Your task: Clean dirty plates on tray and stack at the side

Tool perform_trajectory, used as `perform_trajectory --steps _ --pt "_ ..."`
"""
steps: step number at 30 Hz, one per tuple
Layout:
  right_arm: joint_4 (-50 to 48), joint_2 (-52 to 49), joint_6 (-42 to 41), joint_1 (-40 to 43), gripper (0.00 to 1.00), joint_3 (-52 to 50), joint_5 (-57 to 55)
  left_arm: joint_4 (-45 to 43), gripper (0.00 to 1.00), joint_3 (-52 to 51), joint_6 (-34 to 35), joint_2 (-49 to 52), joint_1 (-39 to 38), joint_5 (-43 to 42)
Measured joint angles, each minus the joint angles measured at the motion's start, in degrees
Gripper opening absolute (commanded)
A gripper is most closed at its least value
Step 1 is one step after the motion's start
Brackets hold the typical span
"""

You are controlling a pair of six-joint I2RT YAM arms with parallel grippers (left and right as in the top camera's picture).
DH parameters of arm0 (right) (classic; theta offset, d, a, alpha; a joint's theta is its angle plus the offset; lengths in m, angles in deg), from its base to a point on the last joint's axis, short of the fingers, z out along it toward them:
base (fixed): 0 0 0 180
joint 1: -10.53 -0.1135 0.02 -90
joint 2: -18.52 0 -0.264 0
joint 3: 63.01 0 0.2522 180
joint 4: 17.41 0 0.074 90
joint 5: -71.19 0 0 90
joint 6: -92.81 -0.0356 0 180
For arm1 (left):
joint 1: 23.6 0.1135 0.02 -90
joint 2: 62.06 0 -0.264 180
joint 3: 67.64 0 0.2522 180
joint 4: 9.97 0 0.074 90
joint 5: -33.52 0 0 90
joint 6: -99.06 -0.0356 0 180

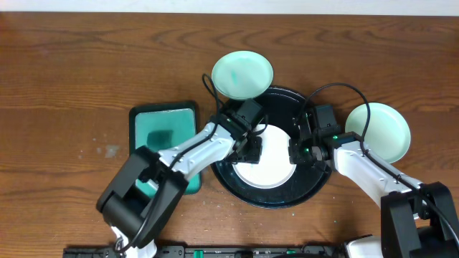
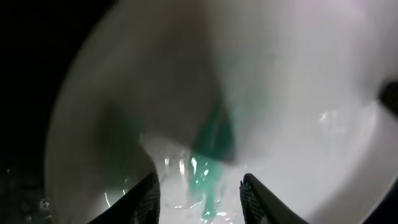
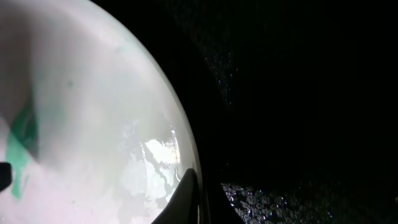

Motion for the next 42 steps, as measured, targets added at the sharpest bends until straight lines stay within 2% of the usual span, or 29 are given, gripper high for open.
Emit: perform_trajectory --steps 4,8,13,15,21,26,27,28,31,32,42 --pt "0.0 0.0 0.0 0.0 0.01 0.0 0.0 1.8 0.54 0.1 1.0 -0.5 0.6 -0.4" --pt "0.0 0.0 0.0 0.0 0.01 0.0 0.0 6.6 0.6 0.1 0.9 -5.2 2.0 0.5" --pt "0.2 0.0 0.0 0.0 0.01 0.0 0.0 18.6 0.64 0.5 1.1 -16.0 7.8 13.0" --pt "0.2 0.0 0.0 0.0 0.01 0.0 0.0 21.6 0.64 0.5 1.4 -16.9 11.2 17.5" --pt "0.3 0.0 0.0 0.0 0.01 0.0 0.0 21.8 0.64 -1.6 2.2 -12.5 24.4 21.4" --pt "0.3 0.0 0.0 0.0 0.01 0.0 0.0 21.2 0.64 -2.6 0.5 -6.3 30.1 19.2" --pt "0.3 0.0 -0.1 0.0 0.01 0.0 0.0 21.2 0.6 -2.6 0.2 -5.4 30.5 18.8" --pt "0.3 0.0 -0.1 0.0 0.01 0.0 0.0 21.2 0.52 -2.6 0.1 -4.4 30.9 18.4" --pt "0.3 0.0 -0.2 0.0 0.01 0.0 0.0 21.0 0.13 -2.6 -0.5 -2.1 31.8 17.6" --pt "0.3 0.0 -0.2 0.0 0.01 0.0 0.0 21.1 0.09 -2.6 -0.9 -1.7 32.0 17.3" --pt "0.3 0.0 -0.3 0.0 0.01 0.0 0.0 24.1 0.07 -2.6 -1.2 -4.6 32.3 16.4"
